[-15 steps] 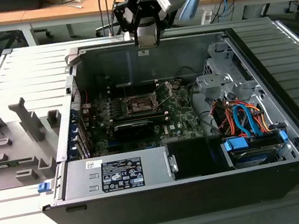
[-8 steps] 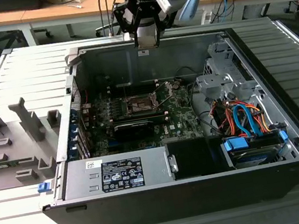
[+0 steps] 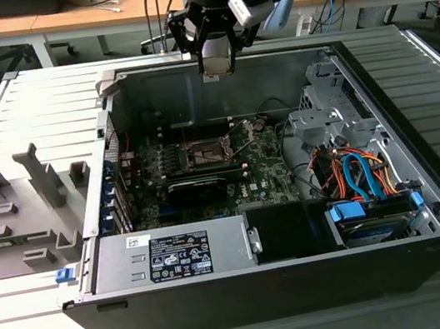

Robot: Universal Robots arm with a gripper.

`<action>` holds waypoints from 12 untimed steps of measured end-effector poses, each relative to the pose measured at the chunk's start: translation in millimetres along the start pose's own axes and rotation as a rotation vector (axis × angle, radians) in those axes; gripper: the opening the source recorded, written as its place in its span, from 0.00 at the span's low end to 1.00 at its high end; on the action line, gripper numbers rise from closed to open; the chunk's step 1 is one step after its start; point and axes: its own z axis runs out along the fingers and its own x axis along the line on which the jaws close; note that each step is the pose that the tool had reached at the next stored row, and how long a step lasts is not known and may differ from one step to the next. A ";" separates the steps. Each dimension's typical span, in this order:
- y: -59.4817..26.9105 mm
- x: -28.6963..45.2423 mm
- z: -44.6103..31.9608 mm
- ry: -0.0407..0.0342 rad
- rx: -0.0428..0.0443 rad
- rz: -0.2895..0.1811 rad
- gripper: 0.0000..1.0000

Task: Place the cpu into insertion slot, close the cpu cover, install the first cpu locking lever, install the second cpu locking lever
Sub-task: 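Place the cpu into insertion slot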

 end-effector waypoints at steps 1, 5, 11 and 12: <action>0.0 0.0 0.2 0.0000 0.0000 0.000 0.54; -0.2 0.0 0.9 0.0000 0.0000 0.000 0.54; -1.3 -0.1 1.8 -0.0001 -0.0002 0.000 0.54; -1.5 -0.1 1.9 -0.0001 -0.0002 0.000 0.54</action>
